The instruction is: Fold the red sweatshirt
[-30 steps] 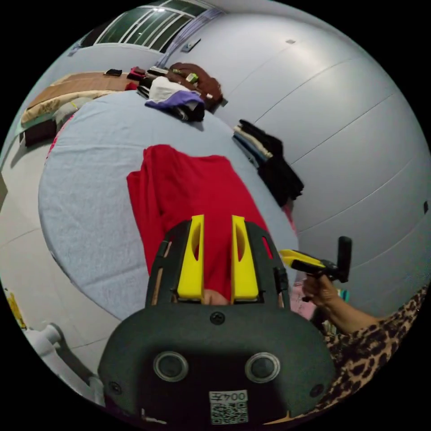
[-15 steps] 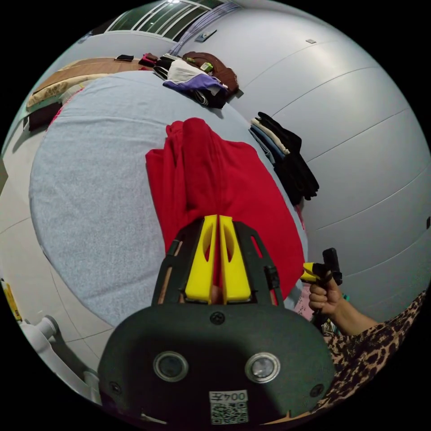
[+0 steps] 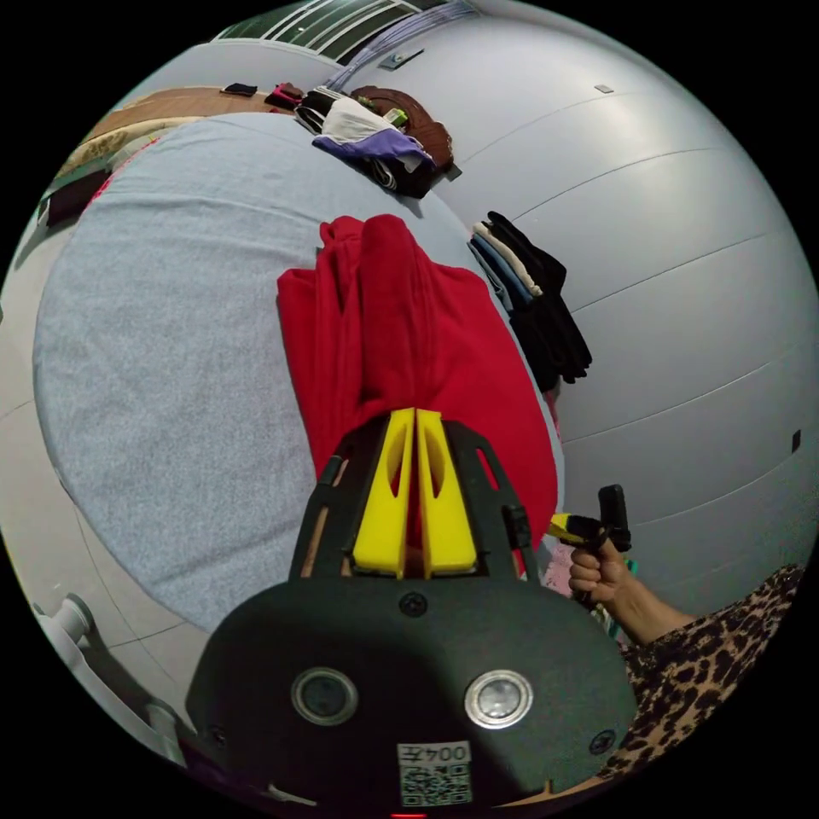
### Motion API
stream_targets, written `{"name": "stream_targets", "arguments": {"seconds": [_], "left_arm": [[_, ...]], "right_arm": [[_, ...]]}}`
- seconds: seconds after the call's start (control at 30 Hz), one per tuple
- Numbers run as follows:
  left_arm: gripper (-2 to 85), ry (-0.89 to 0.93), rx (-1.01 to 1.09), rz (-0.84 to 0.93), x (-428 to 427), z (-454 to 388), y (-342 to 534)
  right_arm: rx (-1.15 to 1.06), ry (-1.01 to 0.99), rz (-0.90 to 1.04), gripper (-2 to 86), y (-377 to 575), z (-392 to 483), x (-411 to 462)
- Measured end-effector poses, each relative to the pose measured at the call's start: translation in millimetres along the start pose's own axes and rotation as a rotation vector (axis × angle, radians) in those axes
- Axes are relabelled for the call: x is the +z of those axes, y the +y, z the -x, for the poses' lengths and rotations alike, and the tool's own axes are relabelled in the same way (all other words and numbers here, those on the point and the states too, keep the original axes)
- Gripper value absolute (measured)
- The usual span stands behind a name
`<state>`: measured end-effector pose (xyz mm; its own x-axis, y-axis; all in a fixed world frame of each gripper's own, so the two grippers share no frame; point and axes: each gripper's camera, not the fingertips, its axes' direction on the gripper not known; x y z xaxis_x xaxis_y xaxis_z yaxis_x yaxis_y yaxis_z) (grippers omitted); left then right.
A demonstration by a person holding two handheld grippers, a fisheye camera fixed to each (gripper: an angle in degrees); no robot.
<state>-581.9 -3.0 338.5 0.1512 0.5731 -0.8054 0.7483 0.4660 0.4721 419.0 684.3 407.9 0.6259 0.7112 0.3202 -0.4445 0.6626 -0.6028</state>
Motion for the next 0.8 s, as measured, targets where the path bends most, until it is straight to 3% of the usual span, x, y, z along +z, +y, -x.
{"name": "stream_targets", "arguments": {"seconds": [0.2,0.4,0.53,0.67,0.8], "left_arm": [[1.3,0.119,-0.042,-0.011,18.9,62.7,14.6],[3.2,0.296,0.112,-0.016,14.8,75.9,32.7],[5.4,0.331,0.244,0.055,33.0,68.2,74.0],[7.3,0.435,0.208,0.18,98.0,76.6,148.2],[8.2,0.572,0.089,0.291,178.2,83.5,232.8]], "right_arm": [[0.014,-0.034,-0.232,8.5,89.7,-42.1,-34.0],[0.176,0.067,-0.56,9.7,213.5,-101.5,-90.6],[0.379,0.178,-0.945,10.2,346.7,-151.1,-158.8],[0.594,0.28,-1.393,11.6,511.6,-202.0,-227.8],[0.736,0.386,-1.592,12.8,627.2,-250.8,-273.9]]}}
